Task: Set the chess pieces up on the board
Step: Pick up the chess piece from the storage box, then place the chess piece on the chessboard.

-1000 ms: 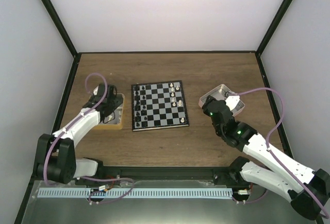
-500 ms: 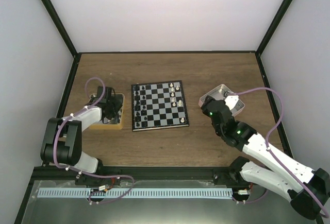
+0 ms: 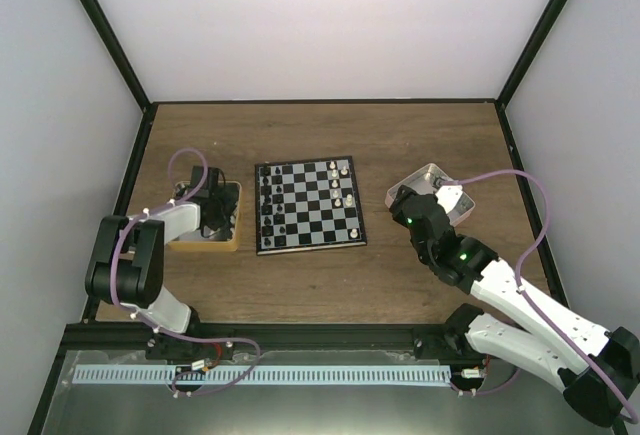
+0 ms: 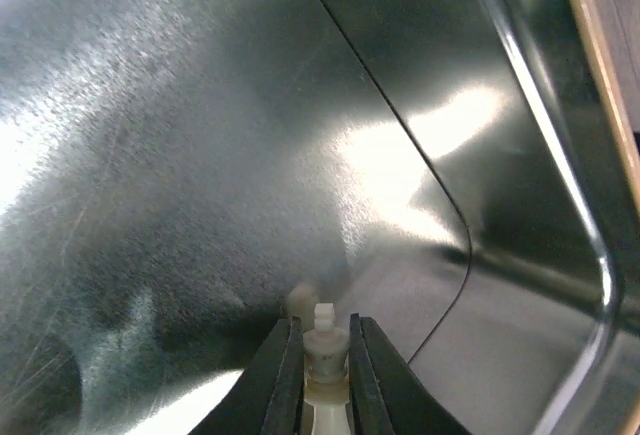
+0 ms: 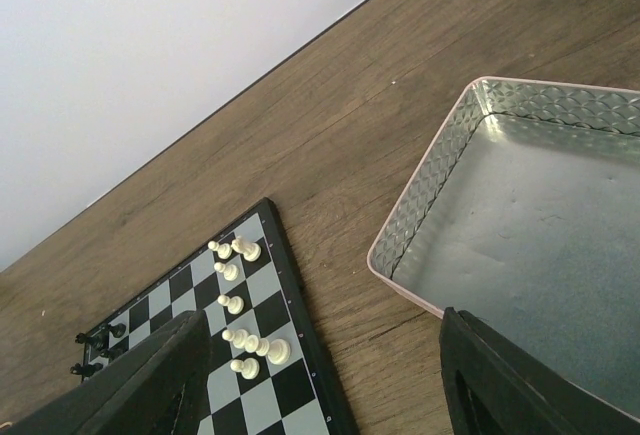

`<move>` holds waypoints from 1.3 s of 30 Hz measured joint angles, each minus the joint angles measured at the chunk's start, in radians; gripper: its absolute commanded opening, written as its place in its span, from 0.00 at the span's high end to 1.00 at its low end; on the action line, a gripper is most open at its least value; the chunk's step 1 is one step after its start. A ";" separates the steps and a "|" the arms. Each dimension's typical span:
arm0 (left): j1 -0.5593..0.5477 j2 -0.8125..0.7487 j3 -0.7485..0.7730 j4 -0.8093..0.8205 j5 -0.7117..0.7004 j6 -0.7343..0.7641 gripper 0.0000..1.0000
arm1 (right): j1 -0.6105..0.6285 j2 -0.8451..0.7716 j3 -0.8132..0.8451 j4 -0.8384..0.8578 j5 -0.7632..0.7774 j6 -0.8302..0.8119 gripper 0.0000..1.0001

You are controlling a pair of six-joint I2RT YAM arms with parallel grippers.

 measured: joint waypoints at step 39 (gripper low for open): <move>-0.384 -0.234 0.011 0.324 0.296 0.099 0.91 | -0.002 0.546 0.077 0.589 -1.012 -0.393 0.21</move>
